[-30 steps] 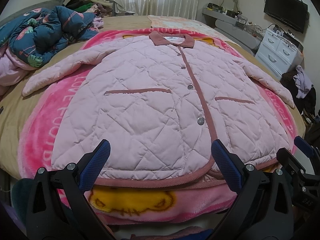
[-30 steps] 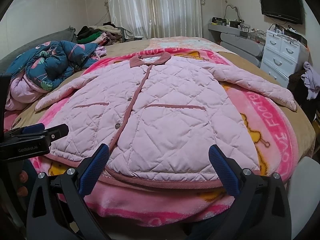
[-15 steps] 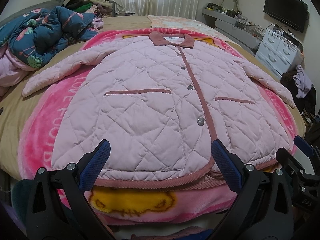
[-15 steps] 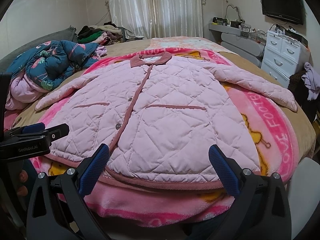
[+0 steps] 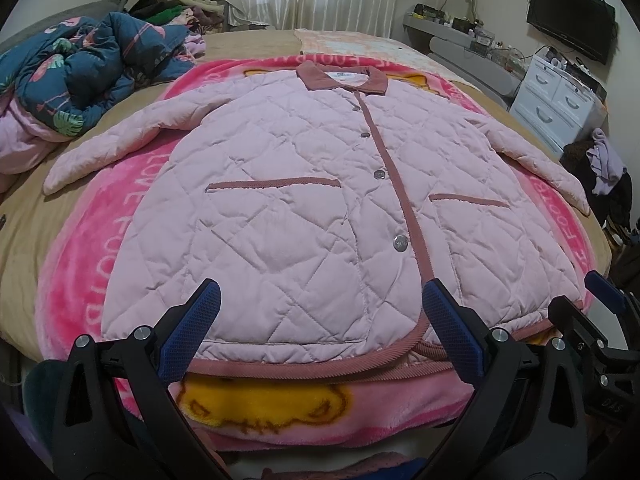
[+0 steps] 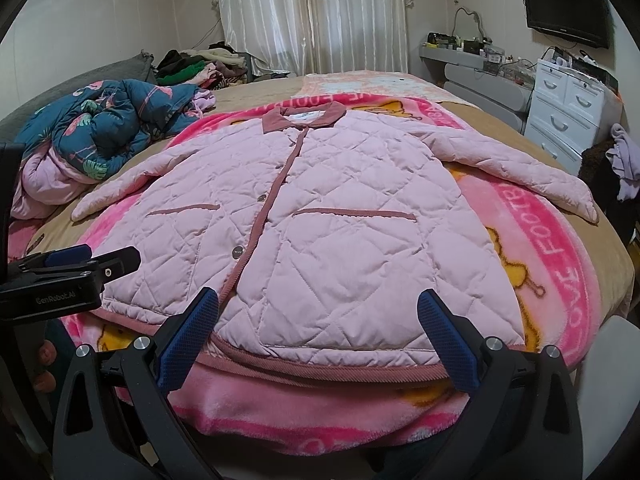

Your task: Fold large clothes

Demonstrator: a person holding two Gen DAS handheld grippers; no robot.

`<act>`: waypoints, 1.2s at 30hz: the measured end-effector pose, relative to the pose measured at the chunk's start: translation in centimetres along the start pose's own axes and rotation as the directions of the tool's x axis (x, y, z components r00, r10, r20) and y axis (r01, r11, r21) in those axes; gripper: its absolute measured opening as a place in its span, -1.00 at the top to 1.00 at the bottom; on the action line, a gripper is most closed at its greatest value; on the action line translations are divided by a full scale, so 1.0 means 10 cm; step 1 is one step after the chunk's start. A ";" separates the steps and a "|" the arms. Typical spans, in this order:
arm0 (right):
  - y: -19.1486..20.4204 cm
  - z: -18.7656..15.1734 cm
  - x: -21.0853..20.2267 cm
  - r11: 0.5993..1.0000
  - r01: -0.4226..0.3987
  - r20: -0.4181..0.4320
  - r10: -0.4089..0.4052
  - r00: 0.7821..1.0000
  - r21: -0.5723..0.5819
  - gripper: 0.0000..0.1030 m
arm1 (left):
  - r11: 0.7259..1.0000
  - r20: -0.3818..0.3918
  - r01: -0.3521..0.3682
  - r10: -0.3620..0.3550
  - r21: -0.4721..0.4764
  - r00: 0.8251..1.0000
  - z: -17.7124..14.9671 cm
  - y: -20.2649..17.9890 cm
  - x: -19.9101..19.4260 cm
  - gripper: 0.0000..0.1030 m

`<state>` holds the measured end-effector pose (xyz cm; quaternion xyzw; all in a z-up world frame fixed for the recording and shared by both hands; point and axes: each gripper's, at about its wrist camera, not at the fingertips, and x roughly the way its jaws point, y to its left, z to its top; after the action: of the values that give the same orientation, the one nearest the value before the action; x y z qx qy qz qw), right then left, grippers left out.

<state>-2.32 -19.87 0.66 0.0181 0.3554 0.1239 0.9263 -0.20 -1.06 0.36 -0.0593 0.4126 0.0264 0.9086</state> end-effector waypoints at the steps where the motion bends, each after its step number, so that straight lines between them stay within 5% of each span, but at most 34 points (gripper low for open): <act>1: 0.00 0.00 0.00 1.000 0.001 0.000 -0.001 1.000 0.000 -0.92 | 1.000 0.001 0.001 -0.001 0.000 1.000 0.00 0.00 0.00 -0.84; 8: 0.06 0.02 0.02 1.000 0.004 0.000 -0.004 1.000 -0.013 -0.92 | 1.000 0.010 -0.007 0.007 -0.010 1.000 0.12 0.06 0.05 -0.84; 36: -0.23 1.13 0.55 1.000 0.017 0.045 -0.017 0.999 0.019 -0.92 | 0.993 -0.015 -0.042 0.041 -0.112 0.999 1.15 0.22 0.48 -0.84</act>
<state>9.61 -20.17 5.24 0.0266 0.3356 0.1122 0.9349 11.30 2.64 4.06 -0.1017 0.4173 0.0681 0.9005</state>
